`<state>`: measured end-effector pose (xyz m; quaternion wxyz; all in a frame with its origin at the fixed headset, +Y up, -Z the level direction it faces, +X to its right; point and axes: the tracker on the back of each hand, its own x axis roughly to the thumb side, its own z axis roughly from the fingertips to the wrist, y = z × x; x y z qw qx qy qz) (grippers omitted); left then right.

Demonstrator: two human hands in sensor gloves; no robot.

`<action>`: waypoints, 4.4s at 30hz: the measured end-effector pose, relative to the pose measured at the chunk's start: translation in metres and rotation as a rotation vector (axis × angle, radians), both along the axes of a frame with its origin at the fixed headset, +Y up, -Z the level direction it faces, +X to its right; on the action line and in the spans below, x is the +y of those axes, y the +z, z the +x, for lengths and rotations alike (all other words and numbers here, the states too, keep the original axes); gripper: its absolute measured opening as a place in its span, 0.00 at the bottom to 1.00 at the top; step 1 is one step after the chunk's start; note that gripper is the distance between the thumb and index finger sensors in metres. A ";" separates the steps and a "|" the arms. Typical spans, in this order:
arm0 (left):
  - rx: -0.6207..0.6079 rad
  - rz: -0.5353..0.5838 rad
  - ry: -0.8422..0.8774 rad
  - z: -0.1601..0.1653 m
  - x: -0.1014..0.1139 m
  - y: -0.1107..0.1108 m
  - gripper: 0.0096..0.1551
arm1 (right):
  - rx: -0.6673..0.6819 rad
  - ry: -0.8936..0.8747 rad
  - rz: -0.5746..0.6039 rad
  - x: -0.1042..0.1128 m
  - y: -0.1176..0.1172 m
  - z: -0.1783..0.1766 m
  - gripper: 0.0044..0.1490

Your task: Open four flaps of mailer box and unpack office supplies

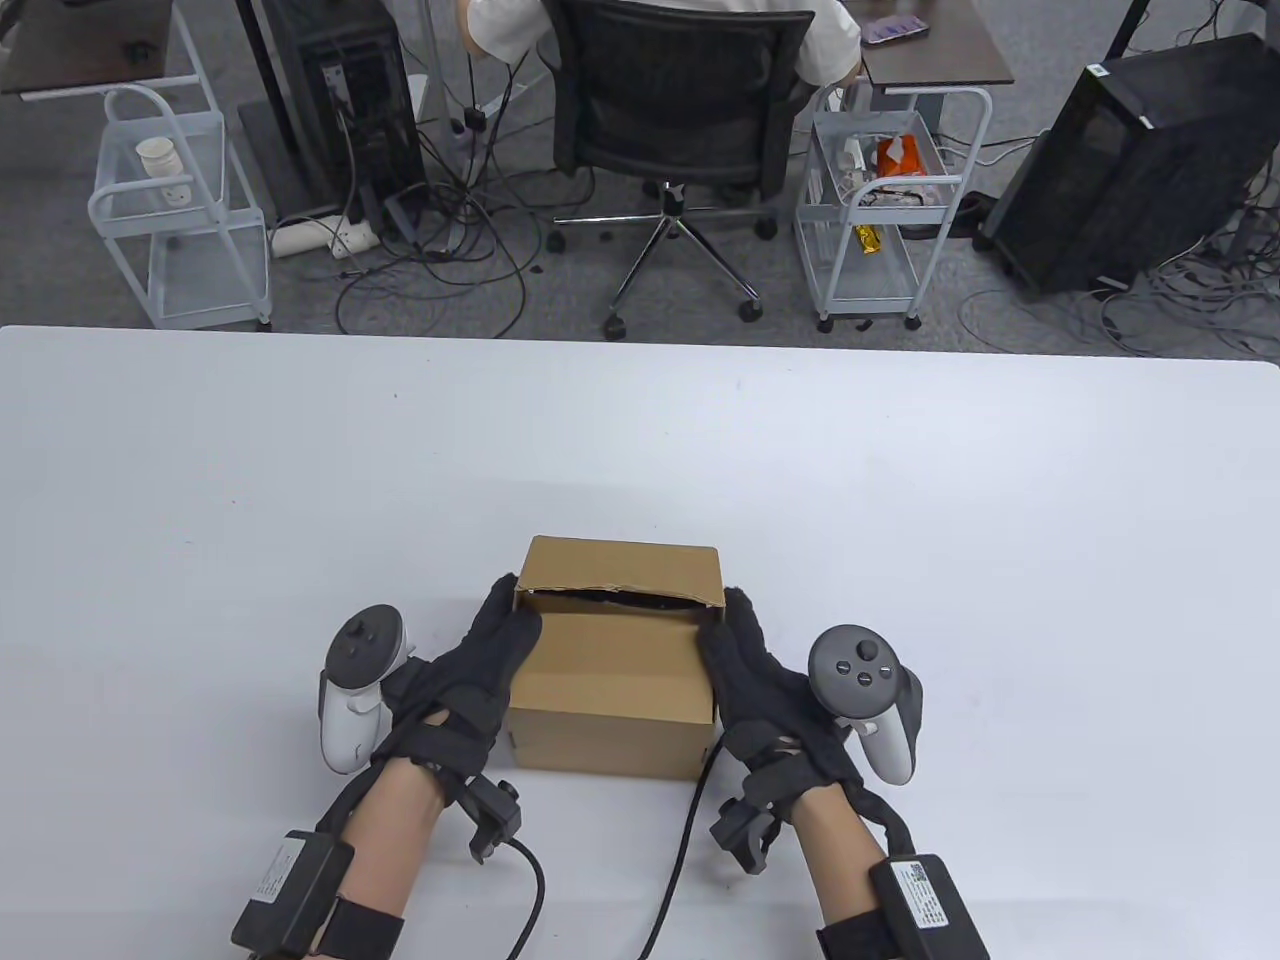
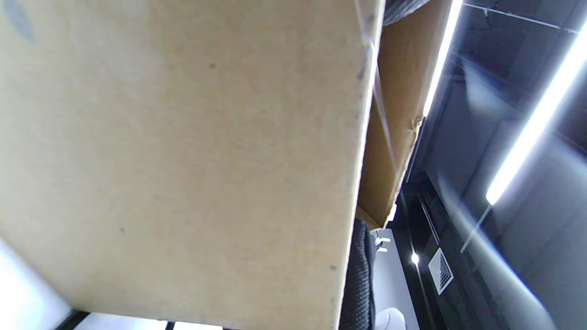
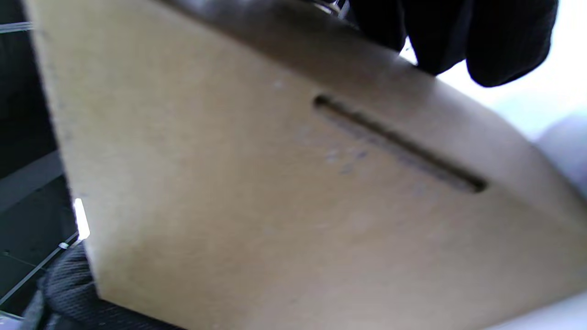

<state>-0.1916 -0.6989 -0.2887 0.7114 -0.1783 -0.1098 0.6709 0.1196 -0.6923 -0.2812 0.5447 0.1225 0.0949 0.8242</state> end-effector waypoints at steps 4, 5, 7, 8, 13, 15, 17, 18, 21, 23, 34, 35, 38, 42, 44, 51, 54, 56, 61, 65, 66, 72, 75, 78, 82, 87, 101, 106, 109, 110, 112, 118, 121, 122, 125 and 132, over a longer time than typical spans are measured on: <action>-0.077 0.144 0.053 0.004 0.006 0.002 0.51 | 0.019 -0.013 0.125 0.009 0.005 -0.001 0.57; -0.097 0.179 0.056 0.004 0.007 0.001 0.51 | 0.027 -0.025 0.179 0.011 0.006 0.000 0.57; -0.139 0.245 0.029 0.004 0.007 -0.001 0.52 | 0.039 -0.040 0.249 0.013 0.006 0.002 0.57; -0.168 0.256 0.003 0.004 0.004 -0.002 0.54 | 0.062 -0.025 0.279 0.012 0.005 0.003 0.57; -0.160 0.271 -0.040 0.002 0.000 -0.004 0.58 | 0.127 0.031 0.296 0.006 0.003 0.008 0.61; -0.145 0.283 -0.063 -0.001 -0.001 -0.005 0.60 | 0.123 0.067 0.326 0.007 0.005 0.008 0.63; -0.119 0.298 -0.075 -0.007 -0.002 -0.006 0.59 | 0.123 0.114 0.363 0.008 0.006 0.009 0.64; -0.115 0.300 -0.080 -0.010 -0.002 -0.006 0.60 | 0.134 0.142 0.377 0.008 0.006 0.010 0.65; -0.114 0.319 -0.077 -0.018 -0.002 -0.007 0.60 | 0.172 0.150 0.374 0.004 0.005 0.014 0.67; -0.134 0.325 -0.104 -0.023 -0.001 -0.007 0.60 | 0.180 0.148 0.393 0.004 0.005 0.016 0.68; -0.169 0.311 -0.142 -0.042 0.005 -0.007 0.65 | 0.327 0.388 0.453 0.011 0.013 0.002 0.79; -0.169 0.318 -0.162 -0.042 0.005 -0.007 0.64 | 0.311 0.355 0.445 0.010 0.012 0.002 0.78; -0.181 0.331 -0.144 -0.041 0.004 -0.007 0.63 | 0.213 0.318 0.460 0.011 0.011 0.002 0.72; -0.211 0.386 -0.237 -0.039 0.012 -0.006 0.69 | 0.050 0.318 0.490 0.014 0.011 0.000 0.67; -0.249 0.421 -0.387 -0.034 0.017 -0.004 0.74 | -0.024 0.292 0.474 0.014 0.008 -0.001 0.63; -0.101 0.463 -0.486 -0.027 0.028 0.000 0.61 | 0.018 0.399 0.488 0.017 0.002 -0.009 0.65; -0.028 0.491 -0.436 -0.025 0.036 0.004 0.53 | 0.049 0.530 0.500 0.017 0.005 -0.019 0.81; -0.007 0.512 -0.458 -0.019 0.043 0.007 0.52 | 0.011 0.567 0.573 0.024 0.008 -0.026 0.81; 0.126 0.500 -0.433 -0.032 0.063 0.005 0.49 | -0.122 0.371 0.559 0.043 0.003 -0.014 0.46; 0.180 0.396 -0.447 -0.053 0.073 -0.011 0.49 | -0.217 0.271 0.410 0.062 -0.018 0.003 0.35; 0.189 0.377 -0.460 -0.056 0.073 -0.015 0.47 | -0.224 0.278 0.366 0.065 -0.023 0.006 0.34; 0.196 0.234 -0.520 -0.063 0.057 -0.051 0.32 | -0.296 0.325 0.120 0.076 -0.067 0.012 0.36; 0.260 0.143 -0.405 -0.068 0.048 -0.065 0.29 | -0.393 0.391 0.082 0.078 -0.079 0.016 0.40; 0.299 0.049 -0.389 -0.078 0.035 -0.078 0.30 | -0.411 0.485 0.060 0.073 -0.090 0.023 0.44; 0.355 -0.026 -0.308 -0.083 0.016 -0.085 0.30 | -0.434 0.412 -0.010 0.057 -0.099 0.032 0.49; 0.399 -0.170 -0.228 -0.090 -0.009 -0.087 0.32 | -0.391 0.501 0.012 0.037 -0.102 0.029 0.48; 0.309 -0.183 -0.332 -0.099 -0.002 -0.063 0.57 | -0.250 0.560 0.140 0.025 -0.079 0.016 0.42; 0.334 0.098 -0.581 -0.094 0.037 -0.031 0.56 | -0.164 0.693 0.413 0.049 -0.036 -0.003 0.44; 0.310 0.255 -0.655 -0.080 0.051 -0.009 0.55 | -0.100 0.758 0.545 0.062 -0.012 -0.018 0.44; 0.285 0.291 -0.671 -0.075 0.053 -0.004 0.55 | -0.073 0.772 0.578 0.065 -0.007 -0.023 0.44; 0.178 0.377 -0.735 -0.058 0.055 0.008 0.54 | 0.004 0.847 0.644 0.076 0.008 -0.043 0.43; -0.123 0.381 -0.919 -0.021 0.032 0.022 0.54 | 0.168 0.987 0.571 0.086 0.020 -0.088 0.42; -0.187 0.344 -0.950 -0.014 0.017 0.023 0.54 | 0.233 1.085 0.468 0.081 0.012 -0.112 0.41; -0.198 0.342 -0.958 -0.013 0.014 0.023 0.54 | 0.246 1.100 0.450 0.080 0.010 -0.117 0.41; -0.186 0.340 -0.925 -0.011 0.009 0.024 0.54 | 0.293 1.155 0.358 0.074 -0.001 -0.138 0.40; -0.179 0.304 -0.870 -0.014 0.004 0.024 0.54 | 0.346 1.321 0.168 0.053 -0.025 -0.173 0.41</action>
